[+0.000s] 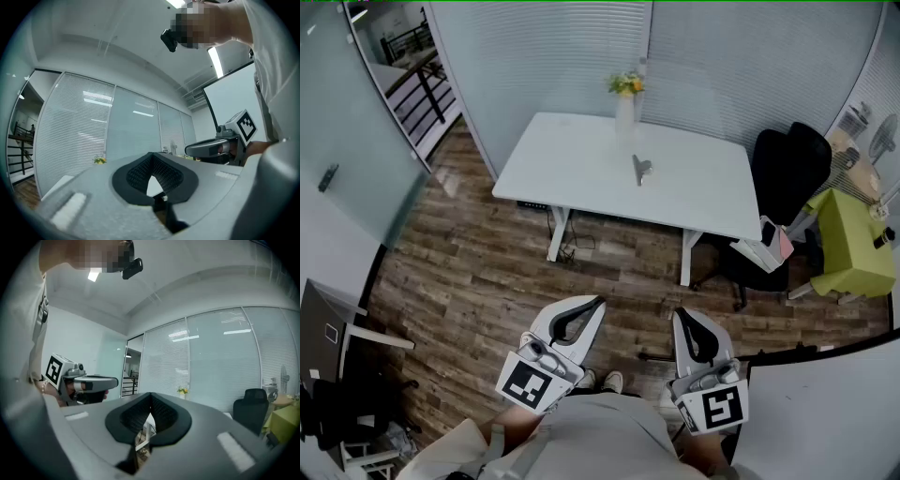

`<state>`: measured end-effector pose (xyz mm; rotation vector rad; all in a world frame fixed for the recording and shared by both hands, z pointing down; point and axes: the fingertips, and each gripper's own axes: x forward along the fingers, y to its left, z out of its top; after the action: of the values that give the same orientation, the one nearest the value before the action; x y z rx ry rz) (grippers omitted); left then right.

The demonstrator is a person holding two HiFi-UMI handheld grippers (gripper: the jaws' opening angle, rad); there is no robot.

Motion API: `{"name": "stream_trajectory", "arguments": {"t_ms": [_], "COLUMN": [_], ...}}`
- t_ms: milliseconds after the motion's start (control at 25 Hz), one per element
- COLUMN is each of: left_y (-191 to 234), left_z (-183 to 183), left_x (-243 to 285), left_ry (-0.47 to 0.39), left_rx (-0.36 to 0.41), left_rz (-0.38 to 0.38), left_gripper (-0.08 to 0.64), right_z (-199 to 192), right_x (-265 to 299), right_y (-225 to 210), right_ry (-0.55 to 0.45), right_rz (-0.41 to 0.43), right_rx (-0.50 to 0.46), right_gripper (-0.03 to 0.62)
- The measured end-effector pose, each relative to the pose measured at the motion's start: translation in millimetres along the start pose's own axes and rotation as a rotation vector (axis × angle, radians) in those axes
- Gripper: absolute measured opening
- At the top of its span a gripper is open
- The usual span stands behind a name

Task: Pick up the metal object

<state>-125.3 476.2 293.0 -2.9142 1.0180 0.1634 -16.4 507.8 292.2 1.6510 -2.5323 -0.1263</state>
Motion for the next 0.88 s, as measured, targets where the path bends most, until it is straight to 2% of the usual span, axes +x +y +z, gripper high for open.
{"name": "stream_trajectory", "arguments": {"t_ms": [480,880], "left_y": [-19.3,18.0], "left_z": [-9.5,-20.7], "left_x": [43.0,70.5], "left_ry": [-0.005,-0.002], "left_rx": [0.008,0.012], "left_rz": [-0.005,0.013], "left_gripper": [0.002,0.002], "right_z": [-12.3,-16.7], "right_x": [-3.5,38.9], "right_y": [-44.8,-61.5], "right_ry": [-0.013,-0.01], "right_rz": [0.015,0.027], "right_rx": [0.013,0.003], "right_gripper": [0.005,0.005]}}
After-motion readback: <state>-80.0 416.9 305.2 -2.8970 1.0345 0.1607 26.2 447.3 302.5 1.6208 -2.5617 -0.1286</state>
